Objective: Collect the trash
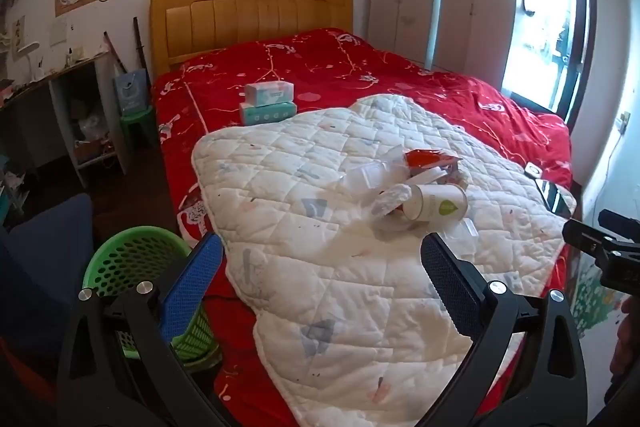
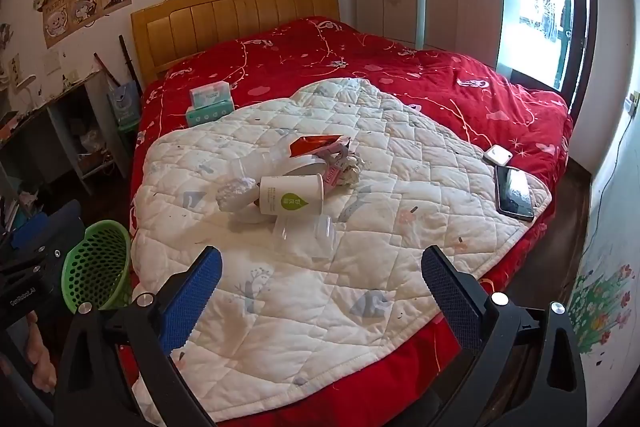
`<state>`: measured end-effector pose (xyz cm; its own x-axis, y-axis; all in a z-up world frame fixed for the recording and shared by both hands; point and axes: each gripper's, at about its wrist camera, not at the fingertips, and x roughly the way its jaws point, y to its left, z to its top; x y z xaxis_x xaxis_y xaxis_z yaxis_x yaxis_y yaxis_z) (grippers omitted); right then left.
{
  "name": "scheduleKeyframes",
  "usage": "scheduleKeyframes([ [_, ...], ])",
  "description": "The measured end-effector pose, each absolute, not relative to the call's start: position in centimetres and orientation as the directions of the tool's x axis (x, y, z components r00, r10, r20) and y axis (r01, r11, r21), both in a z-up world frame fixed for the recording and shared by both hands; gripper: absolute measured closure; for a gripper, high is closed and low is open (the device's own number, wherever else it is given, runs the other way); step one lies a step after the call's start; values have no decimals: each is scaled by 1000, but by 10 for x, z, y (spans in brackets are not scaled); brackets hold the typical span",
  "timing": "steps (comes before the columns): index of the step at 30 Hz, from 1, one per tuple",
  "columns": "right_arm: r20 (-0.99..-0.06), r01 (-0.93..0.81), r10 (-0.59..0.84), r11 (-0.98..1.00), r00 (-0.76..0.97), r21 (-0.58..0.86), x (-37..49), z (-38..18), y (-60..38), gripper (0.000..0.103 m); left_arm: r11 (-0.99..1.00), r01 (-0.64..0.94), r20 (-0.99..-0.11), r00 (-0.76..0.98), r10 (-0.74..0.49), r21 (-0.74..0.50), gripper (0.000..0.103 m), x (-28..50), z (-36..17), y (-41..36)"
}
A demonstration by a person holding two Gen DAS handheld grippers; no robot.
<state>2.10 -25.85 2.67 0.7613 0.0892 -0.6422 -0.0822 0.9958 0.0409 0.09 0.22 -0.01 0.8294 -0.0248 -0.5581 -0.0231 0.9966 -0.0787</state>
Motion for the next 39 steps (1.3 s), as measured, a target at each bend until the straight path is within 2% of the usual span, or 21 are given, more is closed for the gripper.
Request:
scheduleKeyframes([
  [39, -652, -122, 119, 992, 749, 41, 23, 21, -247, 6, 989, -130, -563, 824, 67, -74, 5, -3, -5, 17],
])
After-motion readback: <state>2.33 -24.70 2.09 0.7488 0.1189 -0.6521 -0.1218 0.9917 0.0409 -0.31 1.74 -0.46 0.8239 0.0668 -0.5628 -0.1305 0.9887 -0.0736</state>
